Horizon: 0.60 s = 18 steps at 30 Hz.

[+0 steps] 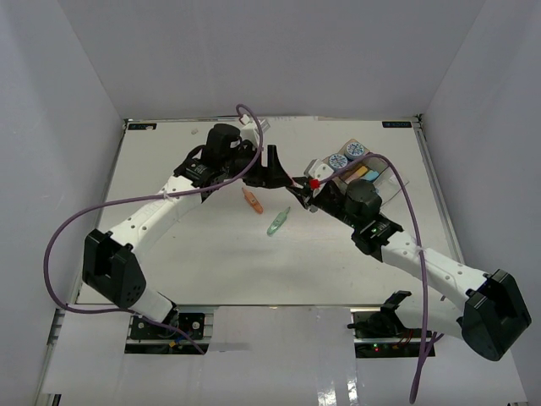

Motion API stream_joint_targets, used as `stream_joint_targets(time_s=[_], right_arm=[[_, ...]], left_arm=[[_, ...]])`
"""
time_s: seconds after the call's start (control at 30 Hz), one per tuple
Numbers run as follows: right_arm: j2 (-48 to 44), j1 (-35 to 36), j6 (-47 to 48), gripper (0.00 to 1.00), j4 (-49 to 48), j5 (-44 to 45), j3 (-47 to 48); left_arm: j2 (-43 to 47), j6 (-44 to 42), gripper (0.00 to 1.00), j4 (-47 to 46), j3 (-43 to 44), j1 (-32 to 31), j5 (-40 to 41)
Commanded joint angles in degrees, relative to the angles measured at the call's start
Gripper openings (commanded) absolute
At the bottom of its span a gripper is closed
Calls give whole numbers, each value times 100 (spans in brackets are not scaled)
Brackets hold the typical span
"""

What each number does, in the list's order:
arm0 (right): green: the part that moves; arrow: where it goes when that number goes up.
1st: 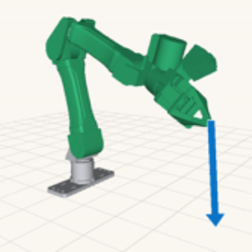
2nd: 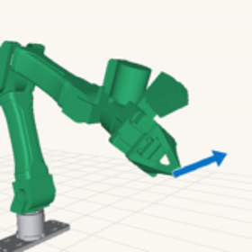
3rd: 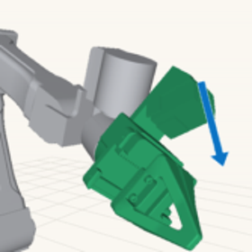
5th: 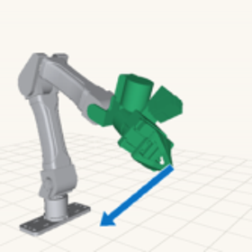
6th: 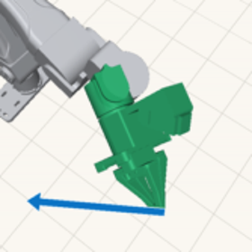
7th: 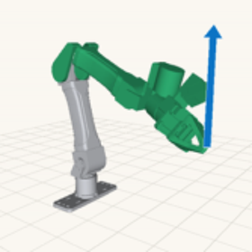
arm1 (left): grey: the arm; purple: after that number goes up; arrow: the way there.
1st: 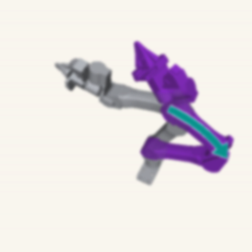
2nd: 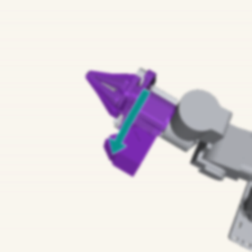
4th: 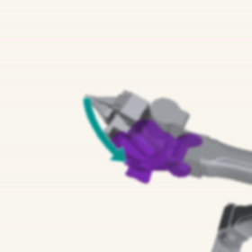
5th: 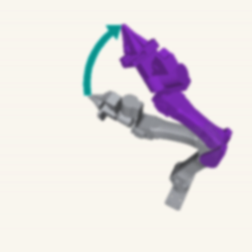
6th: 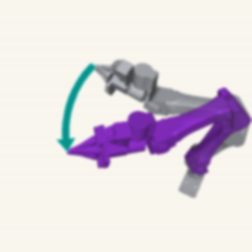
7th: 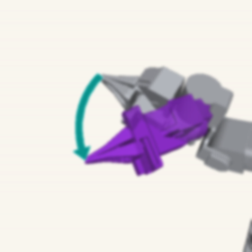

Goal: Sort the stationery into containers
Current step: Close the pen cap on the pen.

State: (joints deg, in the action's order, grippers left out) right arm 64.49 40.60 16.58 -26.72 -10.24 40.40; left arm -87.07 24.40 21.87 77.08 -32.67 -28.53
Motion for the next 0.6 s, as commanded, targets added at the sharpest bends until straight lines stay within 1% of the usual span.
stream_joint_targets(time_s=[0.0,0.03,0.1,0.23,0.33,0.37,0.57], right_arm=[[-253,27,47,16,-1248,250,-67],[-261,36,39,16,-1283,268,-120],[-261,36,30,16,-1266,303,-226],[-305,36,82,16,-1187,356,-384],[-358,36,109,16,-1178,400,-507],[-367,27,135,16,-1169,391,-524],[-244,36,433,16,-993,163,-437]], left_arm=[[471,-216,86,467,211,-65,111],[524,-251,90,468,246,-30,172],[655,-313,93,502,281,14,321],[858,-357,93,625,395,207,322],[963,-401,92,652,492,252,217],[964,-436,89,669,553,261,156],[604,-919,83,1144,1054,331,-249]])
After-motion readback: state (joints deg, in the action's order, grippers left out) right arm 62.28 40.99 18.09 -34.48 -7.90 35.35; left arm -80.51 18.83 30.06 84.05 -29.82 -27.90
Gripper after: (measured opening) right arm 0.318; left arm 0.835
